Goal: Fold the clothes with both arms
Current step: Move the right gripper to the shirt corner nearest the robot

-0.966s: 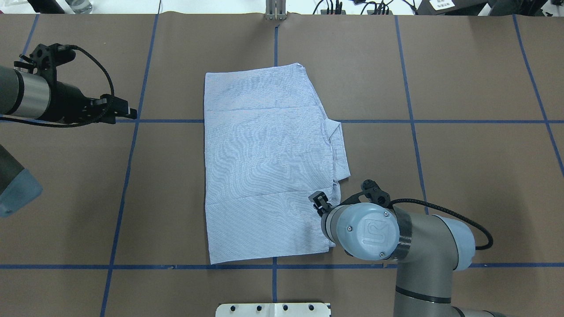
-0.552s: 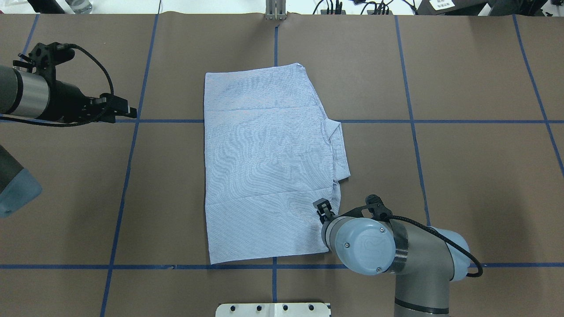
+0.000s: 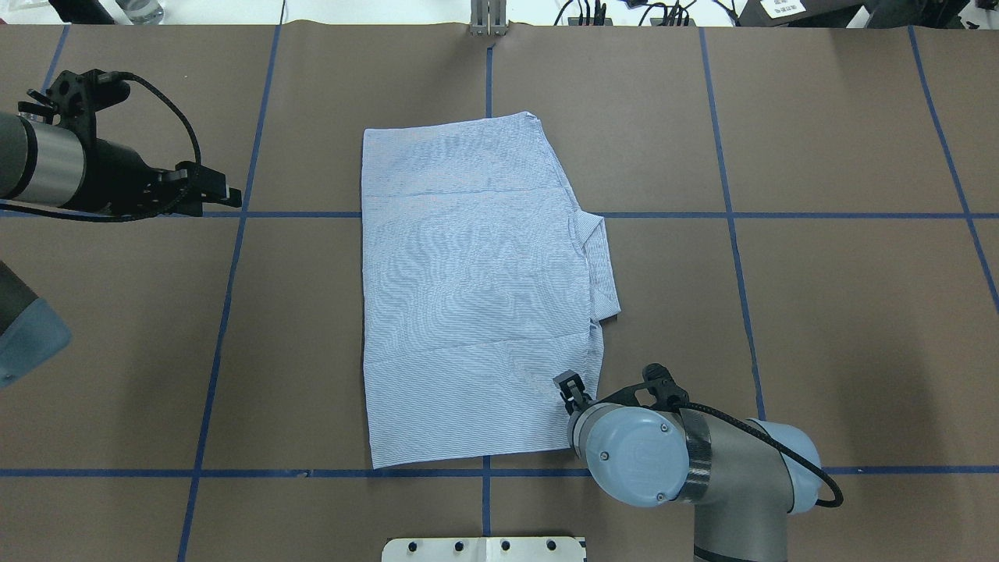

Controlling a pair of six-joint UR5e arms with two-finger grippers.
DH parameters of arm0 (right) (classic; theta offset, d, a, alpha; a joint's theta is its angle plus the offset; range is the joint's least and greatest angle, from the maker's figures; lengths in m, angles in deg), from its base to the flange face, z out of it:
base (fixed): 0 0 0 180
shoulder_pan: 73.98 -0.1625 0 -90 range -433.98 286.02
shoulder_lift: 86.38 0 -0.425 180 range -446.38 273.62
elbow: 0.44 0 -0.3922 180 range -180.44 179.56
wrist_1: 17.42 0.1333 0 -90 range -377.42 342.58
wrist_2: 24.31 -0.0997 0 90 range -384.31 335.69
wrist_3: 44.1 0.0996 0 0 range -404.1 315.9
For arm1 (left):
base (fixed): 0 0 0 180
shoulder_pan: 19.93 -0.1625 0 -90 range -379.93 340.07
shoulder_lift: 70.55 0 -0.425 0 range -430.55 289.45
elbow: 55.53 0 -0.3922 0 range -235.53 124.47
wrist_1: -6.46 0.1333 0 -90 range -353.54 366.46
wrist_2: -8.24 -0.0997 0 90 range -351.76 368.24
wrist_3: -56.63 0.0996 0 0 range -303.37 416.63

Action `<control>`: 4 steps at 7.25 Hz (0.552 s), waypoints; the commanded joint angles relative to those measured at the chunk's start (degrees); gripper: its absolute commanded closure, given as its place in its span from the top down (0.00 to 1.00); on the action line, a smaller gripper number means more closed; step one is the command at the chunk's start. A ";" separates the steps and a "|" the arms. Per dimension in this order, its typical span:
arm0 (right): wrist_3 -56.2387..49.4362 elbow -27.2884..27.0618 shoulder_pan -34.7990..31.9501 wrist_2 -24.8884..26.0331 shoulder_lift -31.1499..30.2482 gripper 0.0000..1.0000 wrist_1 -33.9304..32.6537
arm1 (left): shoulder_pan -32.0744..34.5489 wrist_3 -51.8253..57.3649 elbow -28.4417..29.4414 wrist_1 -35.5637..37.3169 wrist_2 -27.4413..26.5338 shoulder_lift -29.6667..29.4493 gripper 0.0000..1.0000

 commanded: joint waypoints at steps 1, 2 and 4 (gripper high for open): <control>0.00 0.14 0.47 0.04 0.02 0.77 -0.10 | 0.05 0.00 -0.09 0.20 -0.01 -0.01 0.70; 0.00 0.14 0.47 0.04 -0.07 0.59 -0.10 | 0.05 0.00 -0.09 0.20 -0.01 -0.01 0.70; 0.18 0.23 0.39 0.04 -0.07 0.18 -0.10 | 0.05 0.00 -0.18 0.20 -0.01 -0.09 0.70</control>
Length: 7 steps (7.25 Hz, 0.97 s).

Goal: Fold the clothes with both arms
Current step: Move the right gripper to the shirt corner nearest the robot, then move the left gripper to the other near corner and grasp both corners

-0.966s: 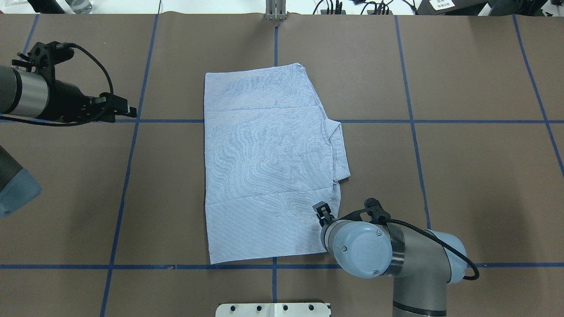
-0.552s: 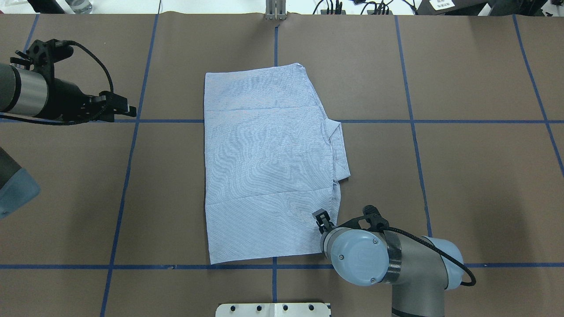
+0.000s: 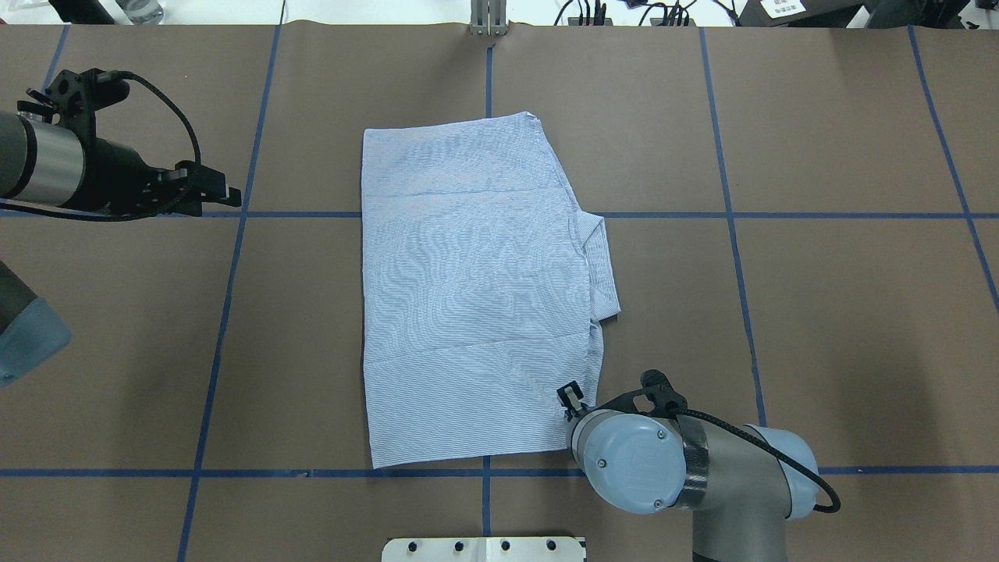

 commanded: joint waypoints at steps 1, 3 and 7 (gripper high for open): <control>0.19 -0.11 -0.15 -0.09 0.04 0.00 0.08 | 0.00 0.00 -0.06 0.00 0.00 -0.15 0.70; 0.27 -0.63 -0.24 -0.09 0.21 0.00 0.08 | -0.35 -1.83 0.03 0.70 0.00 -0.50 0.70; 0.19 -3.45 -0.68 -0.44 -0.49 0.00 -0.53 | -12.07 -31.14 -6.29 0.53 -4.62 -1.03 0.71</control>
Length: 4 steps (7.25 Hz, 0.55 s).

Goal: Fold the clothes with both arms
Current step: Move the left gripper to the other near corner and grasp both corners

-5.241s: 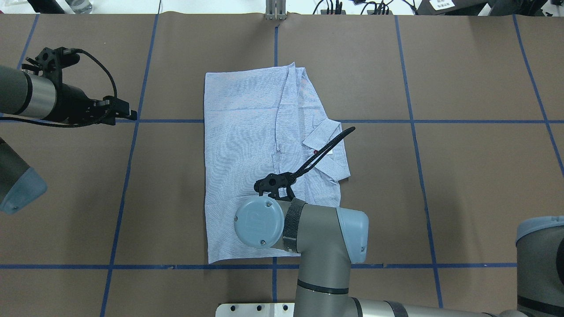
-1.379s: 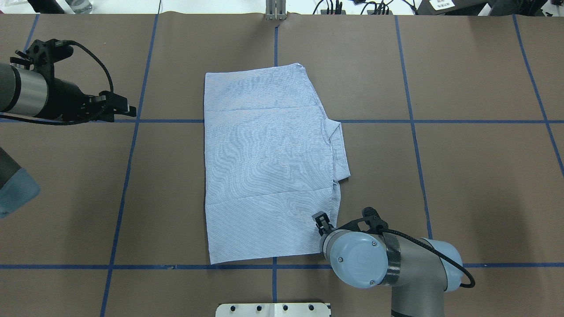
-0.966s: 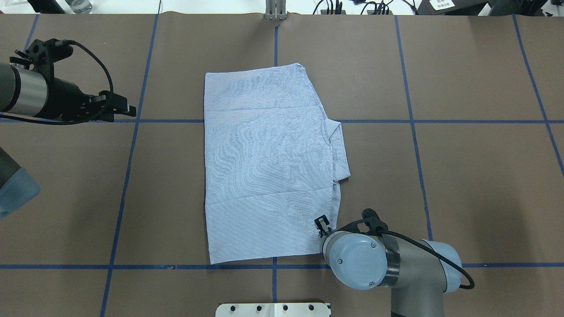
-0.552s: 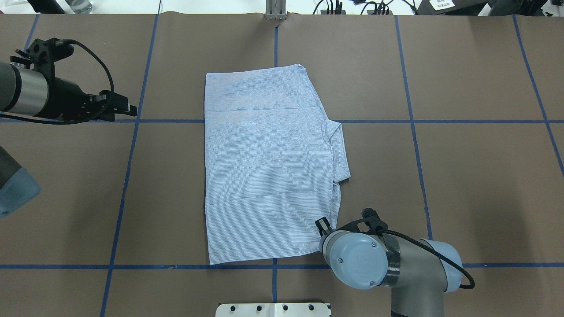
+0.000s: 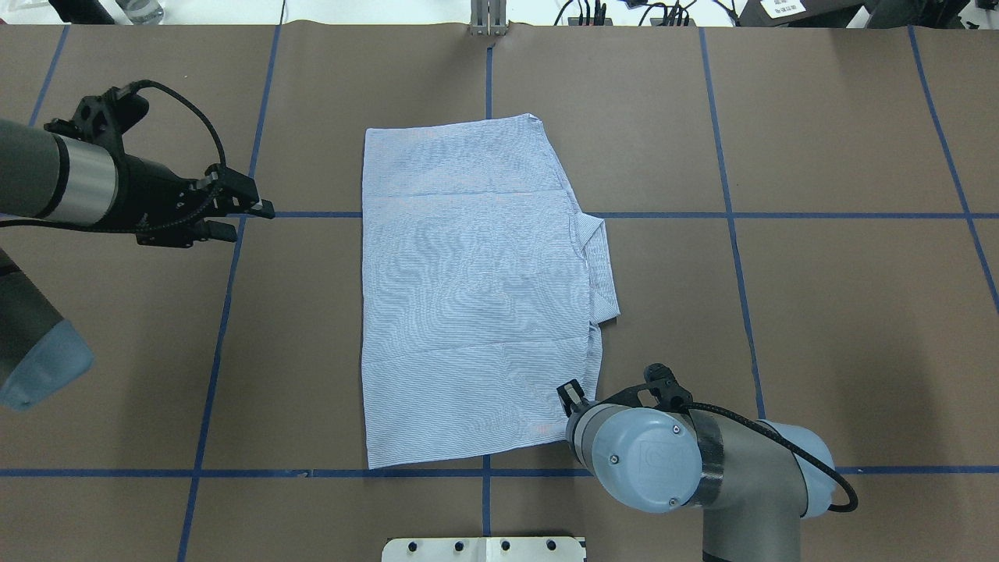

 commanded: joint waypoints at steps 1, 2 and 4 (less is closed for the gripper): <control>-0.03 -0.22 0.02 -0.04 -0.26 0.00 -0.10 | -12.28 -14.62 -3.11 0.03 -8.70 0.13 0.71; -0.03 -0.13 0.02 -0.04 -0.26 0.00 -0.10 | -16.96 -20.25 -3.64 0.12 -11.19 0.66 0.71; -0.03 -0.04 0.02 0.14 -0.35 0.00 -0.10 | -26.28 -29.86 -3.82 0.12 -19.70 1.62 0.68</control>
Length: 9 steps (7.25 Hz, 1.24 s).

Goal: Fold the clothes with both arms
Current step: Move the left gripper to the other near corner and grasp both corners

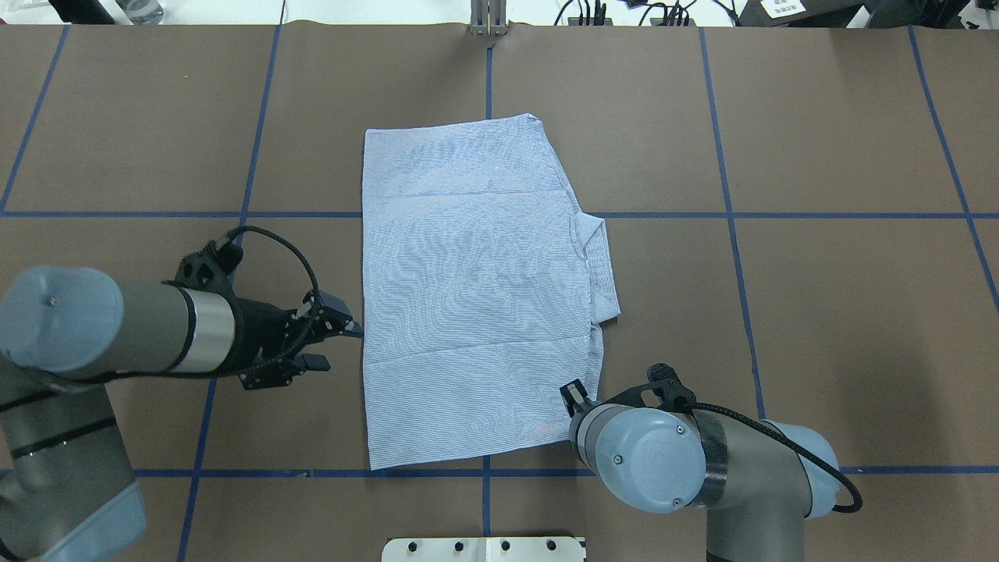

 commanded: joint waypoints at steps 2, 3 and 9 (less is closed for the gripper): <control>0.00 0.16 0.00 -0.11 0.05 0.00 0.09 | -11.99 -14.51 -0.01 0.05 -11.87 2.36 0.68; 0.00 0.08 0.00 -0.11 0.05 0.00 0.09 | -14.29 -17.25 0.17 0.13 -13.83 2.46 0.67; 0.00 0.07 0.00 -0.20 0.05 0.00 0.09 | -17.92 -19.30 3.24 0.05 -15.96 0.97 0.61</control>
